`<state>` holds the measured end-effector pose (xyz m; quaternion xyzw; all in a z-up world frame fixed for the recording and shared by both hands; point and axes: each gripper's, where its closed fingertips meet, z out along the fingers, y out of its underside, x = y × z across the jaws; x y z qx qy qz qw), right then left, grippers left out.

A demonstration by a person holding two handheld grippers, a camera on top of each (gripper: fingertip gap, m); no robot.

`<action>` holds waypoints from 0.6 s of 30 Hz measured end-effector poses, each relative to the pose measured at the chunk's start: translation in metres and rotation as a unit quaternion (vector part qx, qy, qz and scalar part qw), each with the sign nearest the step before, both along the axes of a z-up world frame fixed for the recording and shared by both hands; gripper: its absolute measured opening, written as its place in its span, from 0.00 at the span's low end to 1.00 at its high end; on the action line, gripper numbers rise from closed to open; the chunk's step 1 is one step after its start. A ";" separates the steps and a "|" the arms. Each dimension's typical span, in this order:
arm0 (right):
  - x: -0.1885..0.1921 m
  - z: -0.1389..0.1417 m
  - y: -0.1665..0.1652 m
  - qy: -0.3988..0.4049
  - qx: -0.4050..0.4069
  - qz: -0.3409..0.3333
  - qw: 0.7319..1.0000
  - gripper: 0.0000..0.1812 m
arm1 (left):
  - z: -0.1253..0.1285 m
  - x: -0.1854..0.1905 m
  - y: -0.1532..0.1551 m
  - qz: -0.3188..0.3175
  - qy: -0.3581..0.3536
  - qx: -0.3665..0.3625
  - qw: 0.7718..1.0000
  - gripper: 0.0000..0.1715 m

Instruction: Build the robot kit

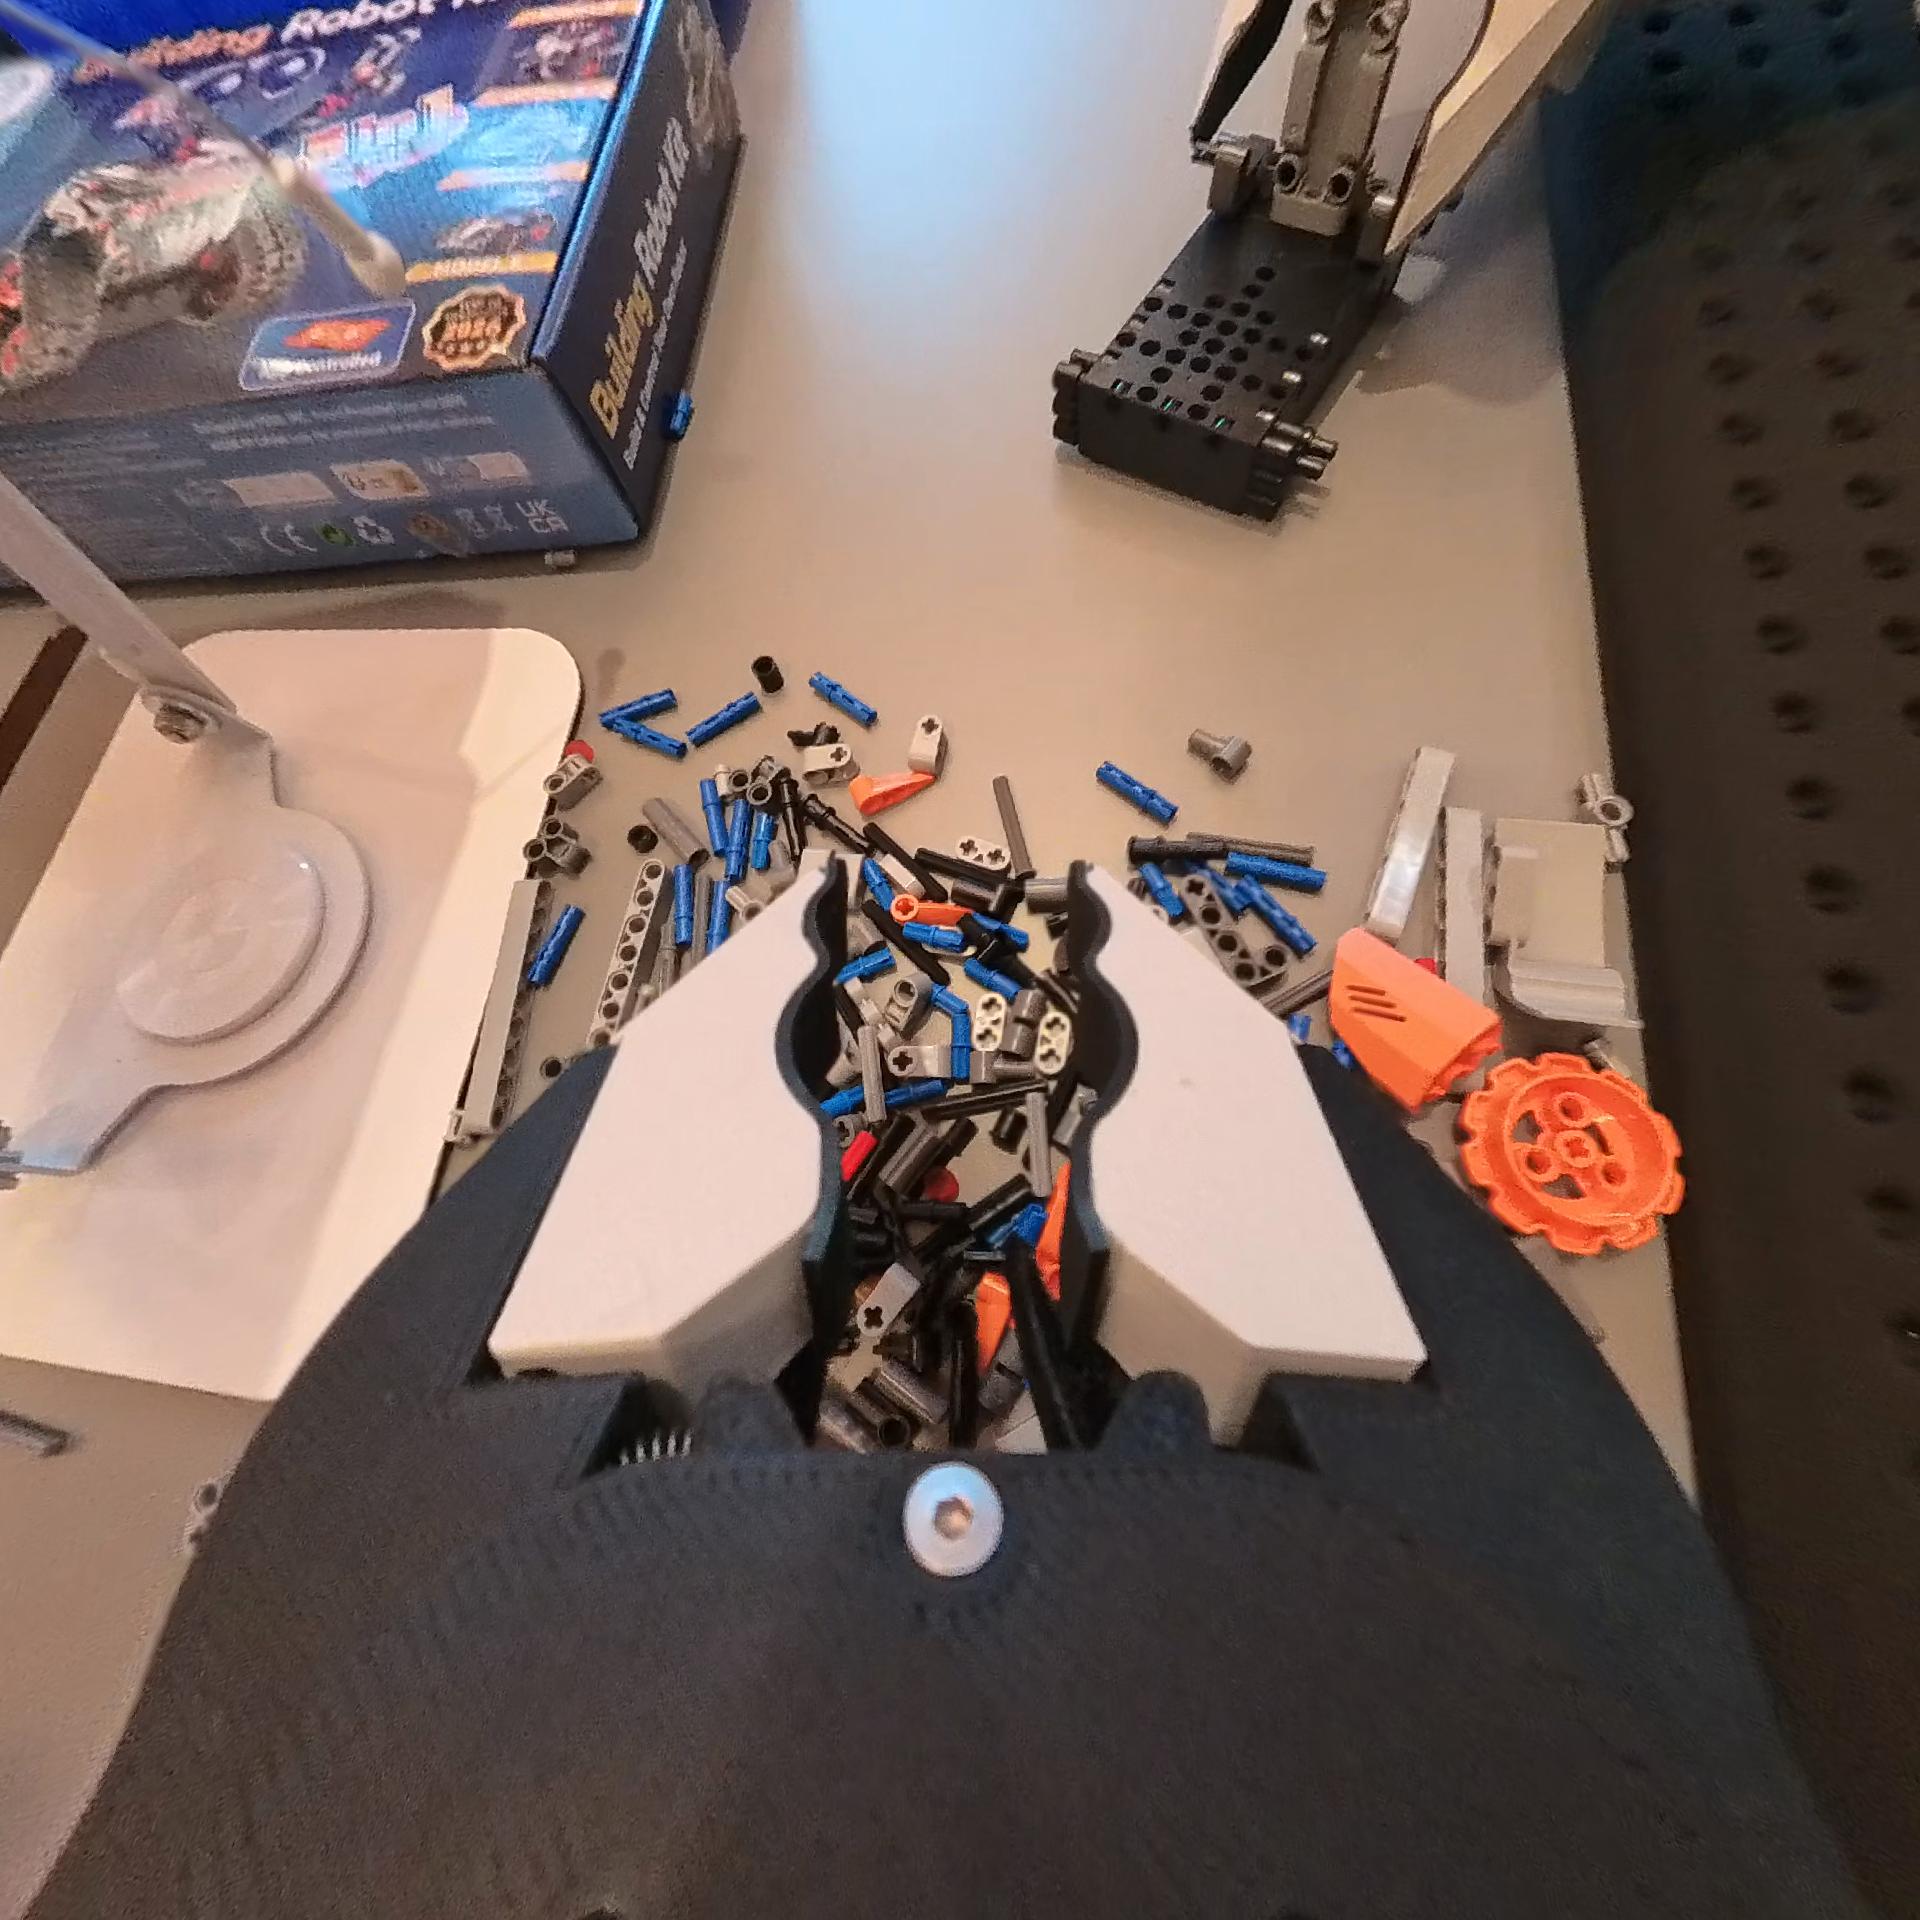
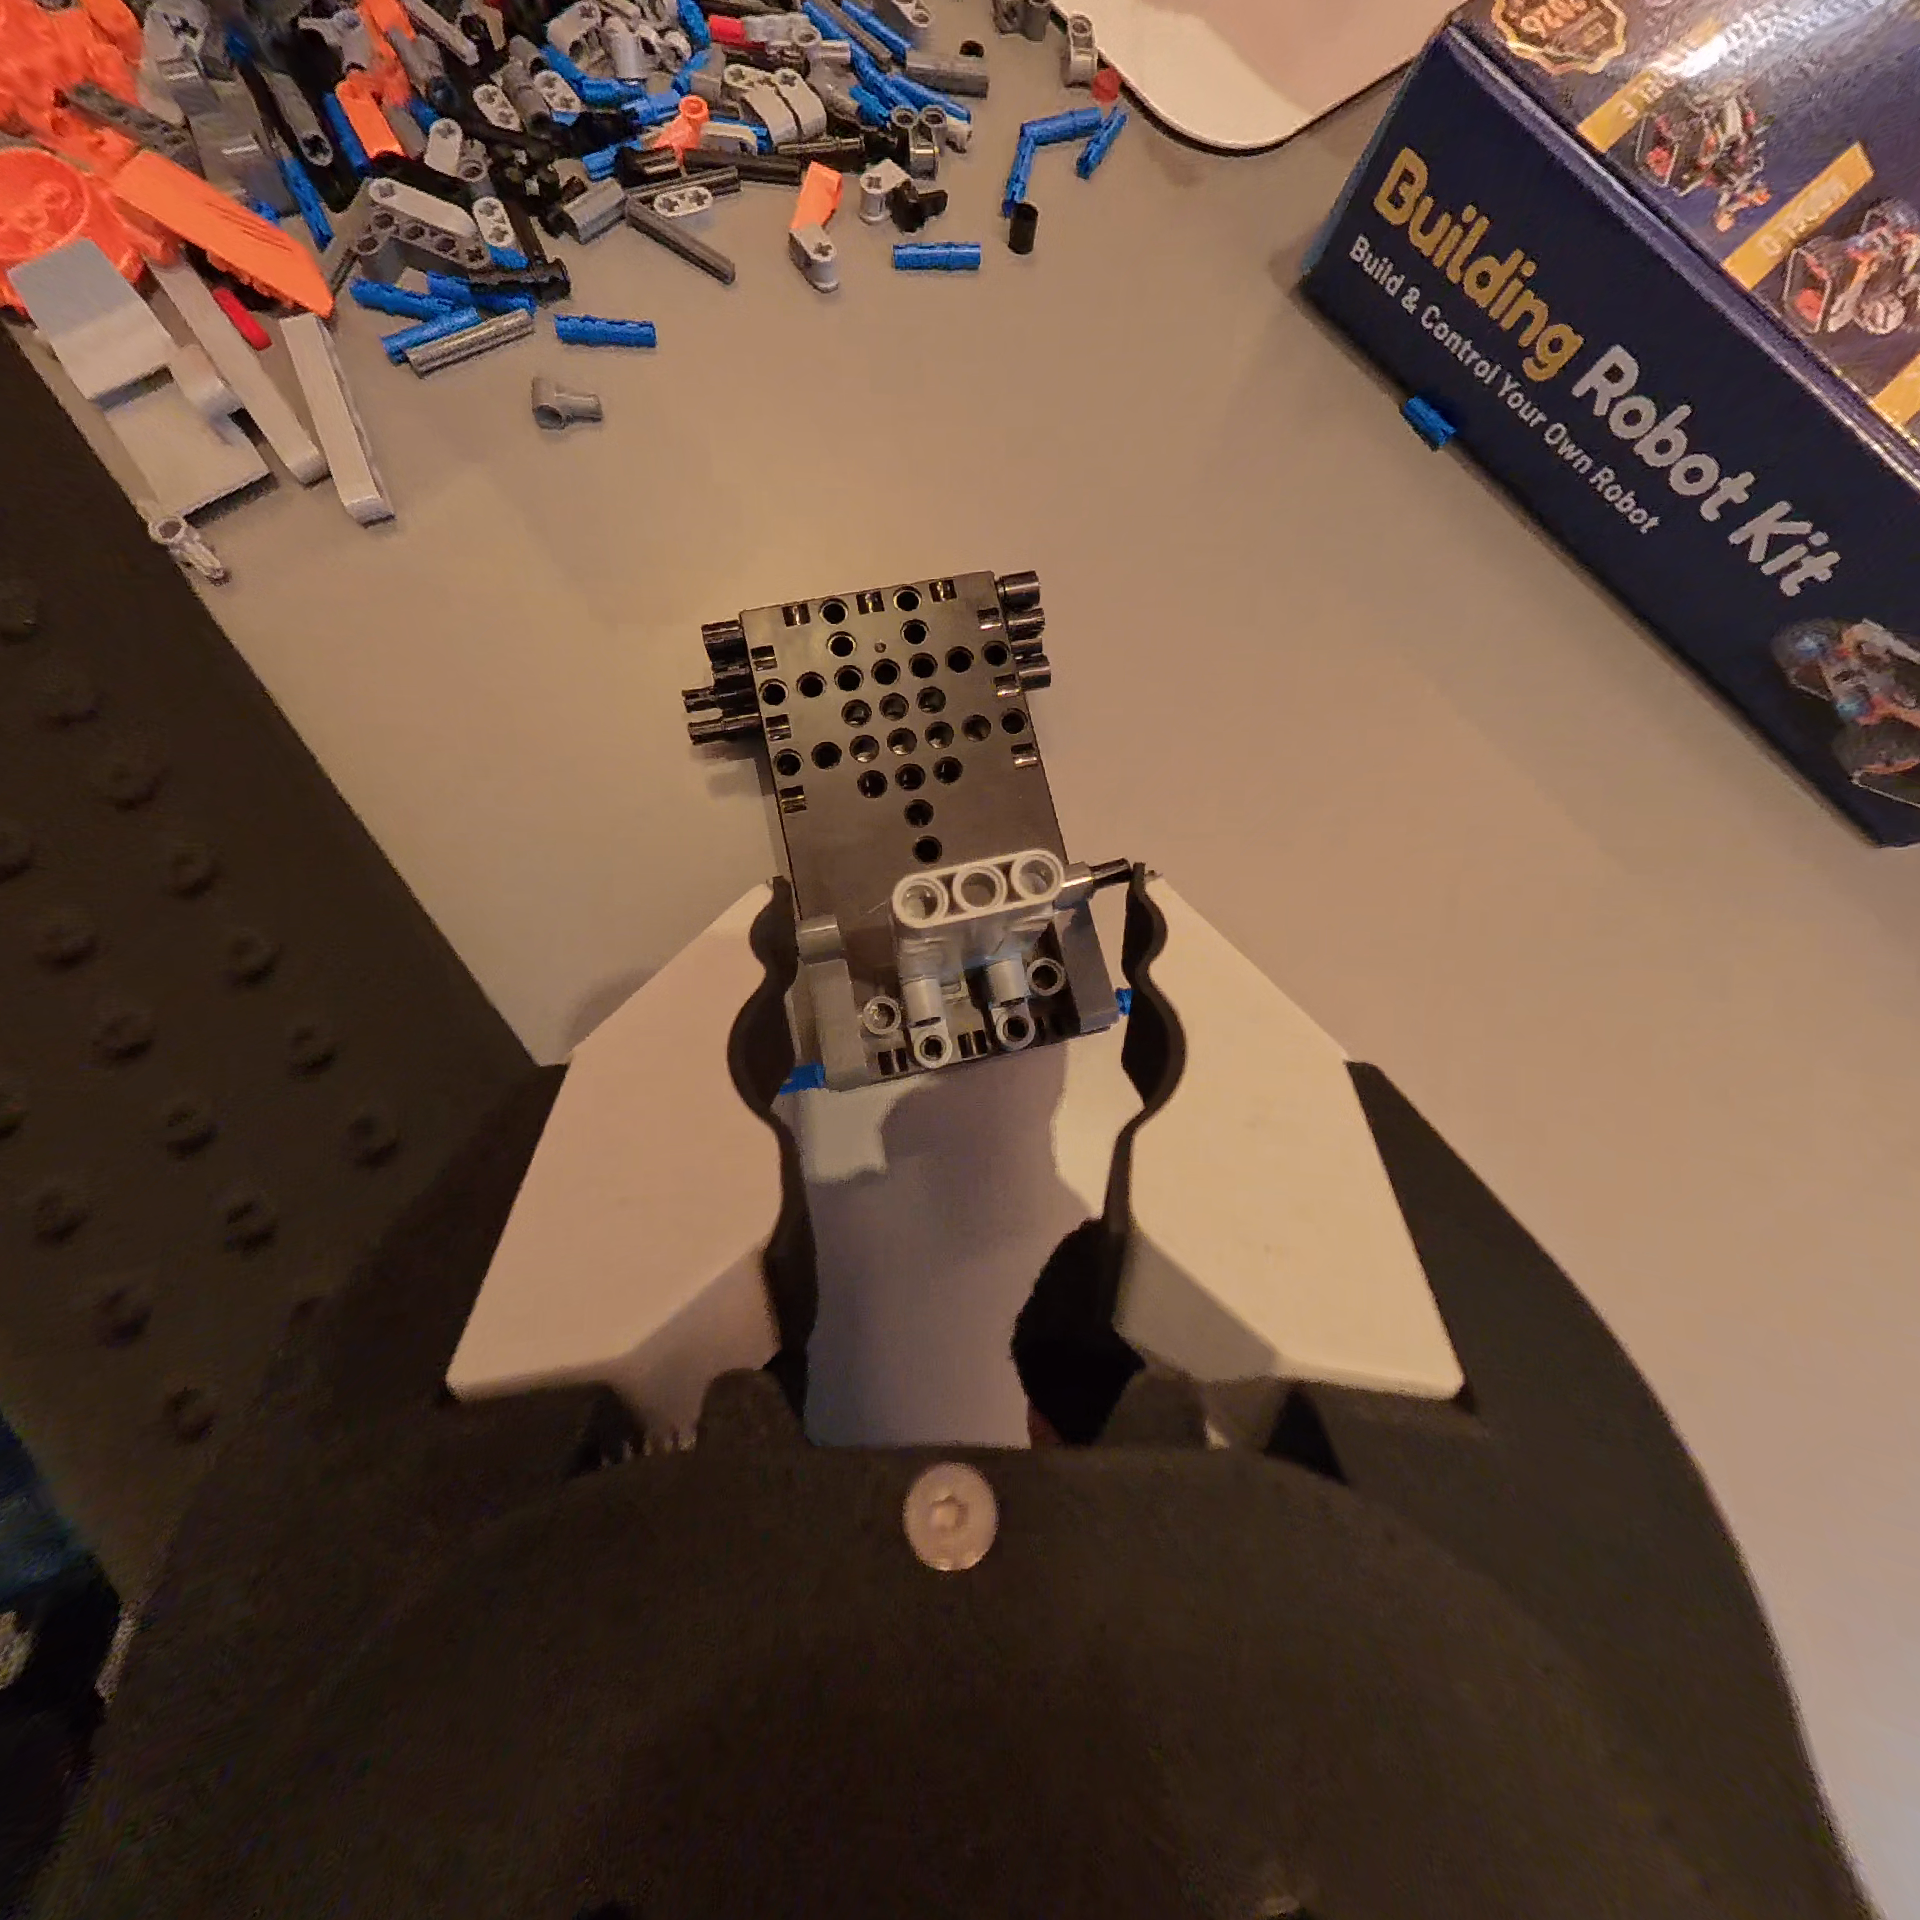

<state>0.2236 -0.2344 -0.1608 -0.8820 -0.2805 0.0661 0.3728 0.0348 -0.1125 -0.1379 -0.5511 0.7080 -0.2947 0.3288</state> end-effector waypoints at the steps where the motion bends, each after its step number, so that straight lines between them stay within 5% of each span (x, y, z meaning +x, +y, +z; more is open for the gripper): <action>1: 0.001 0.000 0.002 0.002 0.000 -0.010 1.000 0.34 | -0.003 0.000 0.002 0.005 0.003 0.000 1.000 0.23; 5: 0.013 0.000 0.015 0.017 0.004 -0.094 0.995 0.31 | -0.007 0.001 0.004 0.004 0.008 0.013 1.000 0.23; 8: 0.028 0.003 0.024 0.033 0.015 -0.182 0.983 0.14 | -0.009 0.000 0.007 0.009 0.012 0.010 1.000 0.23; 18: -0.010 -0.002 0.017 0.028 -0.018 -0.154 0.988 0.28 | -0.008 -0.008 0.015 0.017 0.025 0.011 0.999 0.24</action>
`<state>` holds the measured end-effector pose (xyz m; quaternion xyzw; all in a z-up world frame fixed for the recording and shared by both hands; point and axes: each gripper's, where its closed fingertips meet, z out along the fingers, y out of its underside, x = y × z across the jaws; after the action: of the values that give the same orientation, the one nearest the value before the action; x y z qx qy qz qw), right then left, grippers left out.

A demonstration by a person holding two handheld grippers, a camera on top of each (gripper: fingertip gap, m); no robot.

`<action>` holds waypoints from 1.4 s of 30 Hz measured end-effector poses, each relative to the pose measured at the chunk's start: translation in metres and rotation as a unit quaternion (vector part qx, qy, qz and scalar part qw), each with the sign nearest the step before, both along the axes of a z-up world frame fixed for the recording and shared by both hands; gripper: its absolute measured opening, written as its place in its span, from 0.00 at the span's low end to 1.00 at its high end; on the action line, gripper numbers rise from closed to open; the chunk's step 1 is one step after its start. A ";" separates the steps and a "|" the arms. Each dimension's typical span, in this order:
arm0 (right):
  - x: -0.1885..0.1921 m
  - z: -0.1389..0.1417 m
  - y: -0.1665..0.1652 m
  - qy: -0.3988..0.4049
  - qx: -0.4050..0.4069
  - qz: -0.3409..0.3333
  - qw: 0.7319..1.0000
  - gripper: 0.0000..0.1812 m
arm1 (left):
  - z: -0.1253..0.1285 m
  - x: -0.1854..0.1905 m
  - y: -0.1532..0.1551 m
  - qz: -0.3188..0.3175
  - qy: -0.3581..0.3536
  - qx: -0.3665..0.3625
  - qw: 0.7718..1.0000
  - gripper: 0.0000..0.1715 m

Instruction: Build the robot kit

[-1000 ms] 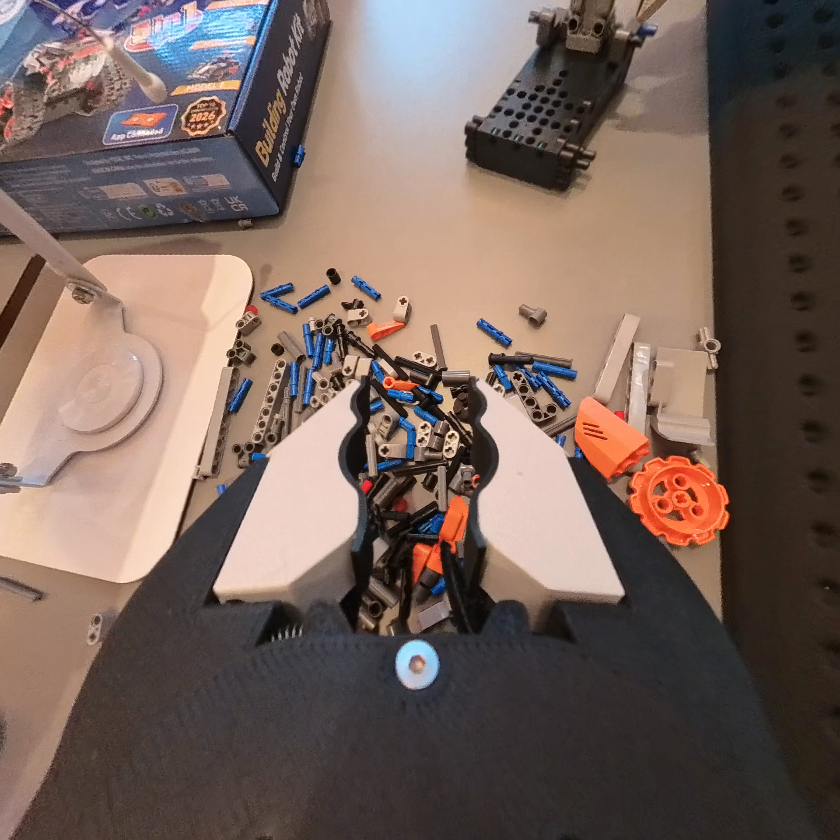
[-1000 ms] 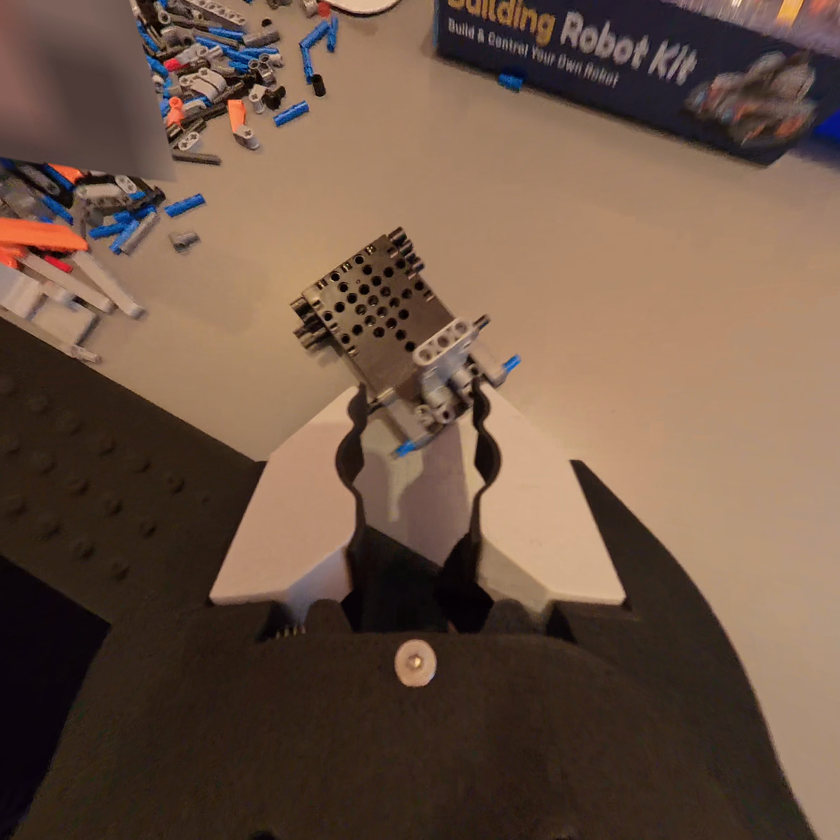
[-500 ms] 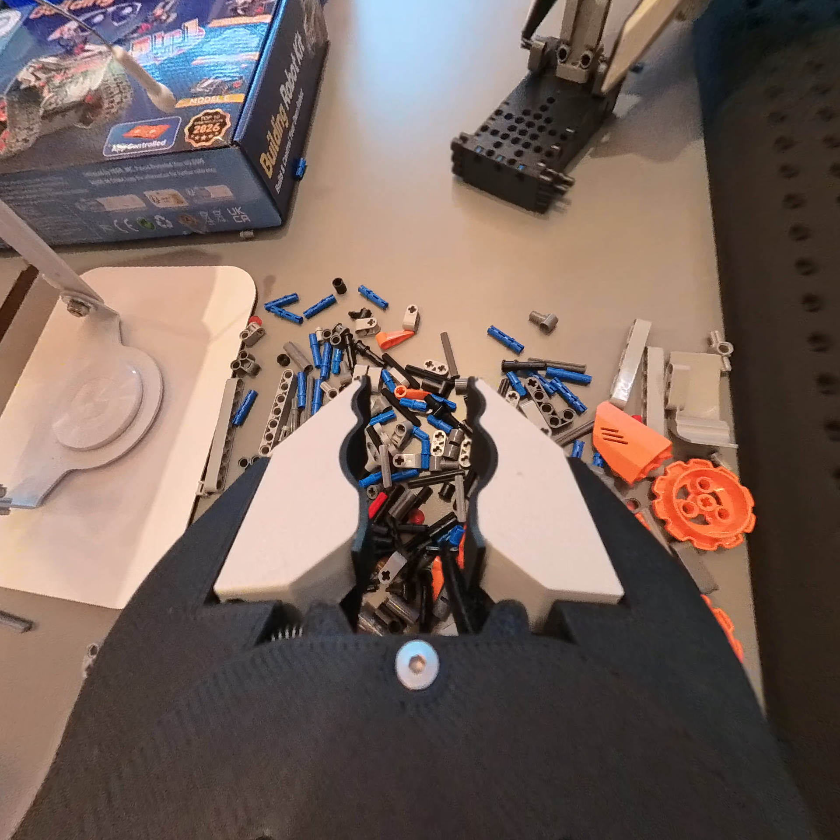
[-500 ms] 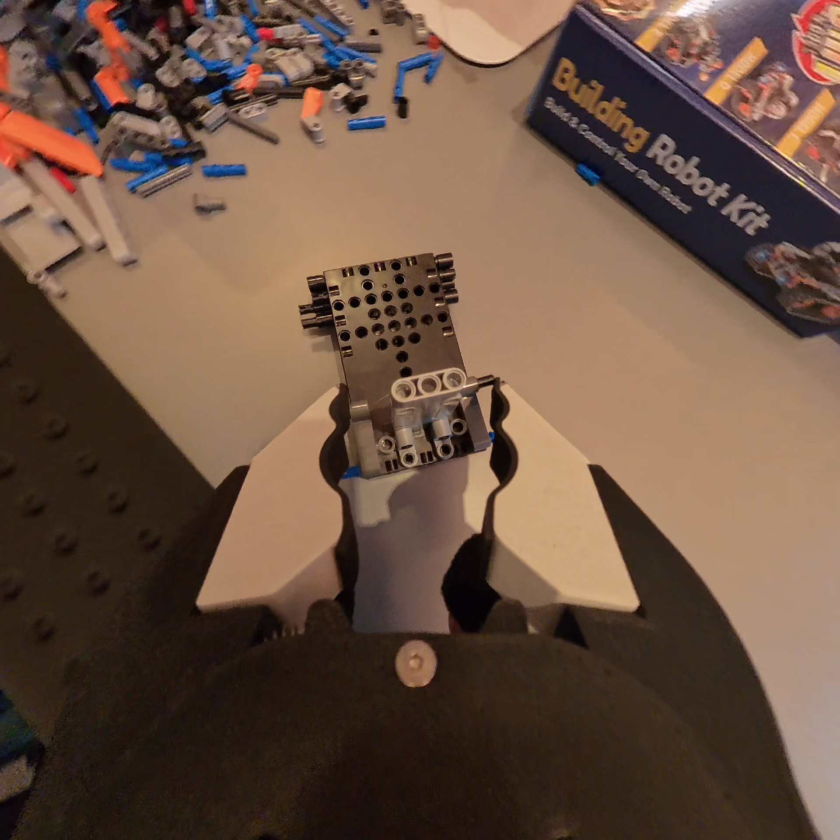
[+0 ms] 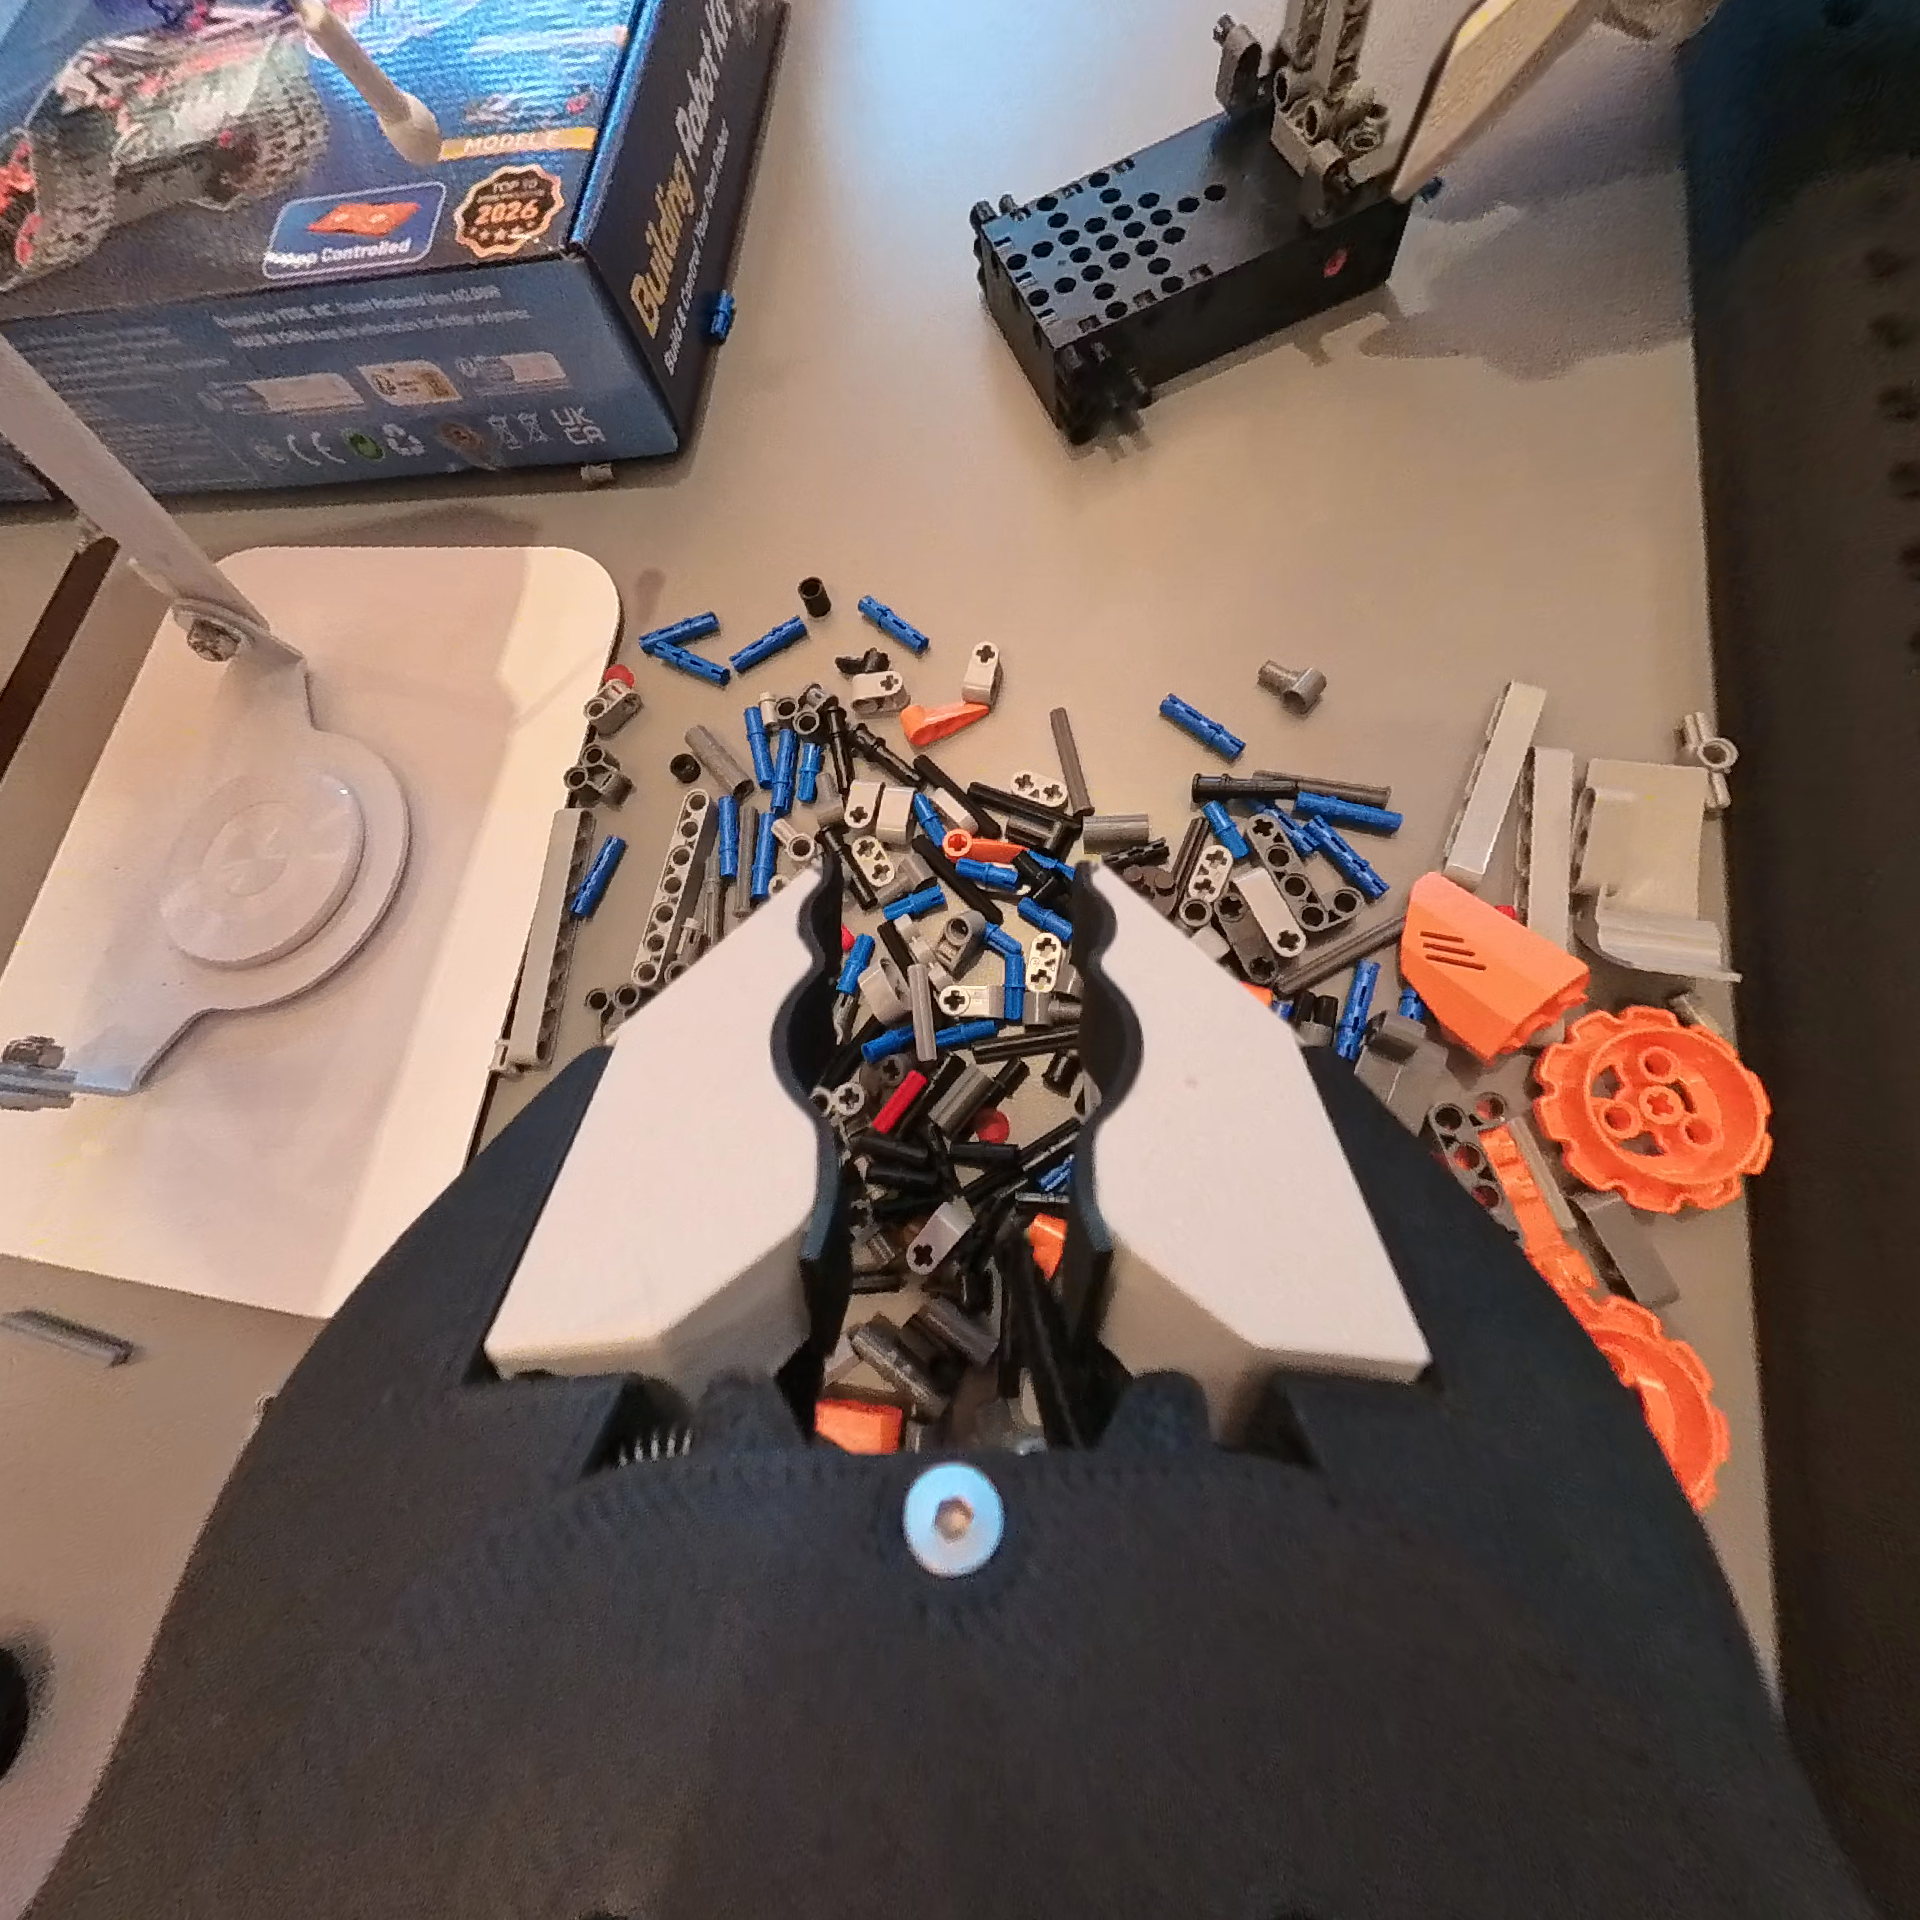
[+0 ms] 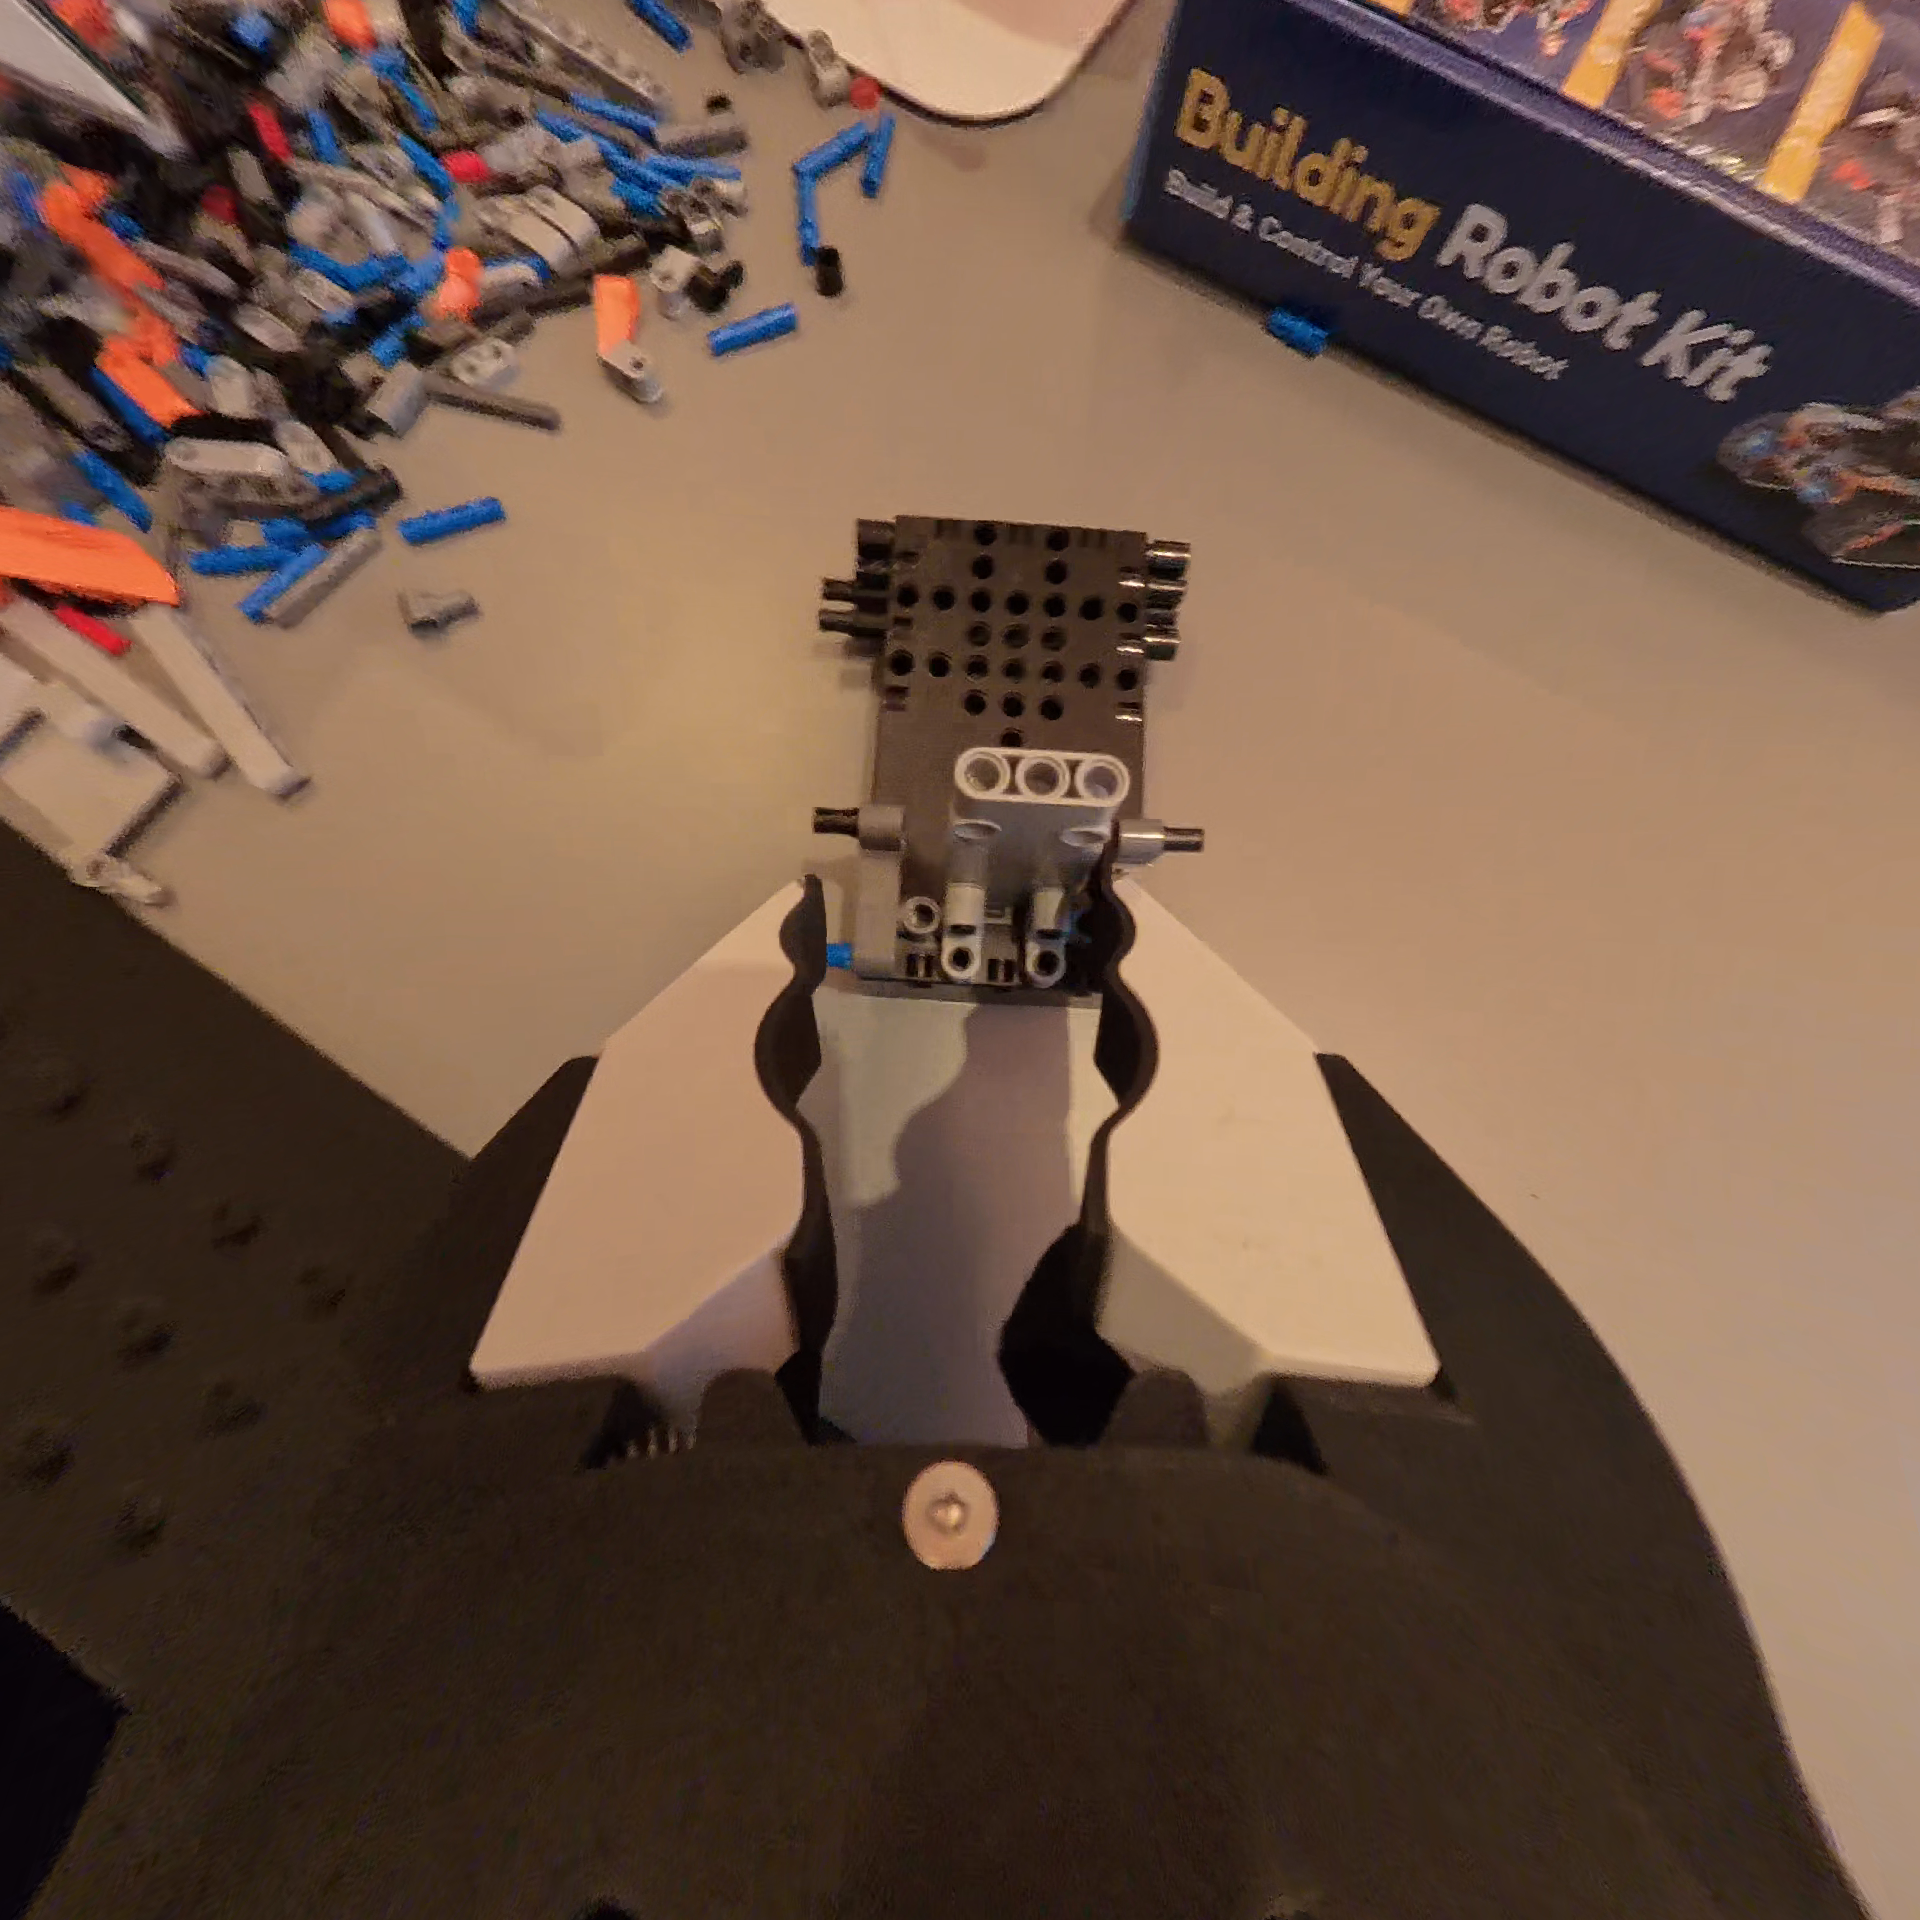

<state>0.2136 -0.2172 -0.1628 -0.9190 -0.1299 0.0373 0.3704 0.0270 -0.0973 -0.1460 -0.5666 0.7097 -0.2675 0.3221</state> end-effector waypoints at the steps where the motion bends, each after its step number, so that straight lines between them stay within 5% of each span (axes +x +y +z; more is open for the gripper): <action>1: 0.002 0.002 0.000 -0.018 0.006 -0.004 1.000 0.30 | 0.001 -0.002 0.001 -0.001 0.002 0.003 1.000 0.24; 4: -0.003 0.009 0.005 -0.028 0.033 0.003 0.999 0.39 | 0.006 -0.006 0.004 -0.002 0.000 0.006 1.000 0.24; 9: 0.001 -0.002 0.019 -0.052 0.033 0.027 0.998 0.30 | 0.011 -0.017 0.016 0.008 0.007 0.020 1.000 0.24; 18: 0.078 -0.002 0.025 -0.039 0.018 -0.123 0.991 0.29 | 0.044 -0.069 0.083 0.132 -0.014 0.011 0.991 0.27; 21: 0.074 -0.003 0.024 -0.011 0.008 -0.125 0.992 0.37 | 0.056 -0.079 0.090 0.145 -0.023 0.019 0.989 0.27; 25: 0.070 0.015 0.022 0.009 0.045 -0.135 0.990 0.41 | 0.068 -0.095 0.098 0.164 -0.024 0.041 0.985 0.26; 30: 0.071 0.053 0.016 -0.063 0.102 -0.141 0.983 0.40 | 0.092 -0.119 0.107 0.191 -0.036 0.071 0.978 0.23; 36: 0.015 0.095 0.028 -0.112 0.169 -0.037 0.979 0.32 | 0.113 -0.152 0.103 0.204 -0.035 0.109 0.972 0.20; 42: -0.077 0.074 0.050 -0.057 0.139 0.136 0.979 0.29 | 0.110 -0.175 0.084 0.184 -0.007 0.110 0.977 0.14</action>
<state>0.1368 -0.1671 -0.0892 -0.8329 -0.2786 0.0170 0.4779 -0.1481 -0.0131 -0.0361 -0.6466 0.6160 -0.1280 0.4314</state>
